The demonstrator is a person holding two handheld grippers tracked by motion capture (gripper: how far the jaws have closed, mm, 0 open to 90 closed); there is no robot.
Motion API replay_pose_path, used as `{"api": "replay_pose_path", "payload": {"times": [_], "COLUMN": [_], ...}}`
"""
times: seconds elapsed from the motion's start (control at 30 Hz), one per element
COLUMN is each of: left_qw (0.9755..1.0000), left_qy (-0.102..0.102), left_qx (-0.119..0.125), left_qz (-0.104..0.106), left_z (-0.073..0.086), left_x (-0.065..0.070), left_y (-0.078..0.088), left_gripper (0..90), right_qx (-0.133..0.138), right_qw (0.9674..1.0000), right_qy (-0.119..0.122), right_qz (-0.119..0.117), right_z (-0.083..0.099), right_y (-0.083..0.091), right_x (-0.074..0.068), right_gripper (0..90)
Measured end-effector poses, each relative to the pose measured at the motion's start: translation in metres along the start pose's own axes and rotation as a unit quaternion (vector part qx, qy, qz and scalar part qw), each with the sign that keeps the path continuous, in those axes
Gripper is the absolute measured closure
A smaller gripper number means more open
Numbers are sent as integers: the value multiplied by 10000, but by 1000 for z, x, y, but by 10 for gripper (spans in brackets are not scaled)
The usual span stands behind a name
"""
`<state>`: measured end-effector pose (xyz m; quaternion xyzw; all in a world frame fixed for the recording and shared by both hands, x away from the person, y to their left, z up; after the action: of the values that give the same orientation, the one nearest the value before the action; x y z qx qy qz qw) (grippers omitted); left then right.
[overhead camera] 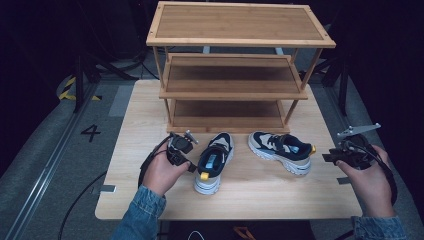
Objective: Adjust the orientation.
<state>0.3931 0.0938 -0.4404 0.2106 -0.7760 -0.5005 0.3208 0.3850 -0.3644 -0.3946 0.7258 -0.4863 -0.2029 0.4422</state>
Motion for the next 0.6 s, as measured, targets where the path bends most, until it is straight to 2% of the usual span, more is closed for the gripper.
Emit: {"api": "replay_pose_path", "payload": {"times": [0.1,0.23,0.3,0.43,0.6], "left_qw": [9998,9991,9990,9989,9987], "left_qy": [-170,-387,-424,-418,-467], "left_qx": [-29,-73,-66,-75,156], "left_qz": [139,152,149,207,102], "left_z": [-5,-11,-12,-8,-7], "left_x": [10,22,24,24,28], "left_y": [-7,-14,-15,-7,9], "left_gripper": [673,670,653,584,521], "right_qx": [6,19,14,19,18], "right_qw": [10000,10000,10000,10000,10000], "right_qy": [0,9,-6,-1,11], "right_qz": [4,11,6,-5,-36], "right_z": [0,0,1,1,-1], "right_y": [0,1,1,2,1], "right_x": [0,0,0,1,-1], "right_gripper": [647,646,646,638,621]}}
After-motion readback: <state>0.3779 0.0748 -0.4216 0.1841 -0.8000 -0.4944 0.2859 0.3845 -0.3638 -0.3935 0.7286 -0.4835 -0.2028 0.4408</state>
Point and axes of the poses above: each handheld gripper's, and its own axes: y roughly backward along the jaws, z roughly out of its underside, x roughly to its right, the point moved 4 cm from there along -y, roughly forward along the jaws, and after that the axes turned 5 degrees about z, right-handed, at the moved point
